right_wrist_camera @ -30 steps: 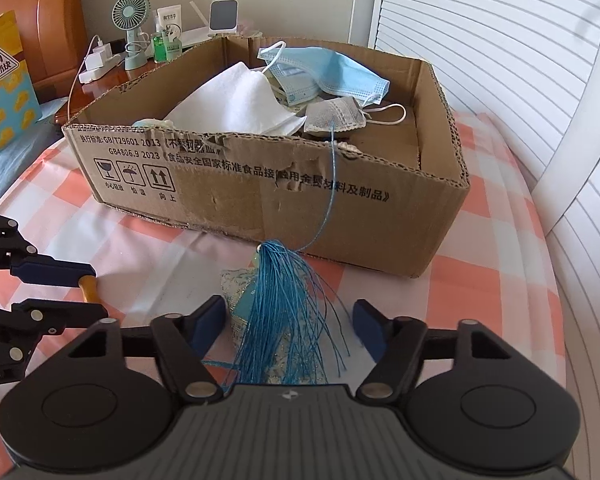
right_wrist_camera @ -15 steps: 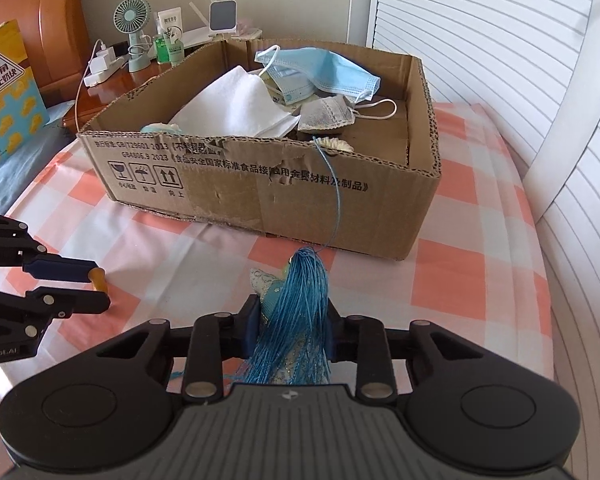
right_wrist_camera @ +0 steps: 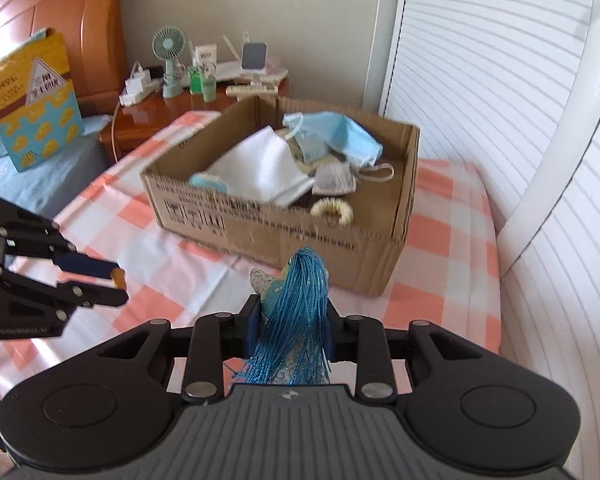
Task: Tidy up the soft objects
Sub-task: 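Carry the blue ornament into the box and open the right gripper while the left drops the orange piece in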
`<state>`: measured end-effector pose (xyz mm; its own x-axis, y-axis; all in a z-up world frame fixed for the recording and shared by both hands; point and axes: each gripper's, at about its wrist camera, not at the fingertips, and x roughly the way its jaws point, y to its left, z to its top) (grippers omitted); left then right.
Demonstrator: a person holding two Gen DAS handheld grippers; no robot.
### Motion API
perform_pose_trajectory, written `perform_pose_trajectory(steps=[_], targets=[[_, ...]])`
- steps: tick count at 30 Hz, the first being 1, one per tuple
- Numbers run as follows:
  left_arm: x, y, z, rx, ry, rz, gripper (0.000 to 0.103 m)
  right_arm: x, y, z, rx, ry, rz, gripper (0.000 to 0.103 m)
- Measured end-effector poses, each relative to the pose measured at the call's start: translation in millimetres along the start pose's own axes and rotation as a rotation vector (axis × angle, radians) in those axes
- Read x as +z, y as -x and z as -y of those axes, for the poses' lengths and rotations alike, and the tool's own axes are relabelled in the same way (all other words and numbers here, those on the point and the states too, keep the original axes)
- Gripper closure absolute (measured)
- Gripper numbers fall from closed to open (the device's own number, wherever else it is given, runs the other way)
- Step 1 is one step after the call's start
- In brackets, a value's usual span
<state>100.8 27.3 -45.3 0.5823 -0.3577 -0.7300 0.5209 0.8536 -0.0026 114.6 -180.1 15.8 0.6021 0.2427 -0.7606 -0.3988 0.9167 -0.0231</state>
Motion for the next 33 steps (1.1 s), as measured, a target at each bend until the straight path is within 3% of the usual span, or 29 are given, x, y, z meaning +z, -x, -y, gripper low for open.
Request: perform_pose_trajectory(steps=[7,16,18,20,21,26,33], targets=[[9.1,2.6,3.8,-0.005,0.002,0.017,0.083,46.8,9.0,14.8,-0.001,-0.003,0.072,0.069],[29.5,-7.5,5.8,-0.016,-0.024,0.033,0.083,108.5,-35.2,34.5,-0.013,-0.045,0.058,0.067],[35.1,-8.3,4.4,-0.011,-0.028,0.036,0.083,113.6,-46.9,34.6,-0.012,-0.049,0.043,0.057],[40.3,-8.0,2.7,-0.005,-0.034,0.044,0.083,114.8,-54.8,34.3,-0.002,-0.054,0.038,0.028],[42.7,-7.5,1.3,-0.005,-0.036,0.047,0.083,113.6,-56.4,33.5,0.000,-0.054,0.044,0.024],[57.6,-6.7,-7.3,0.013,-0.042,0.060,0.083,106.5,-57.1,31.8,-0.004,-0.051,0.039,0.012],[96.8,-15.4,-35.5,0.058,-0.005,0.083,0.083,83.6,-42.9,44.8,-0.043,-0.092,0.042,0.004]])
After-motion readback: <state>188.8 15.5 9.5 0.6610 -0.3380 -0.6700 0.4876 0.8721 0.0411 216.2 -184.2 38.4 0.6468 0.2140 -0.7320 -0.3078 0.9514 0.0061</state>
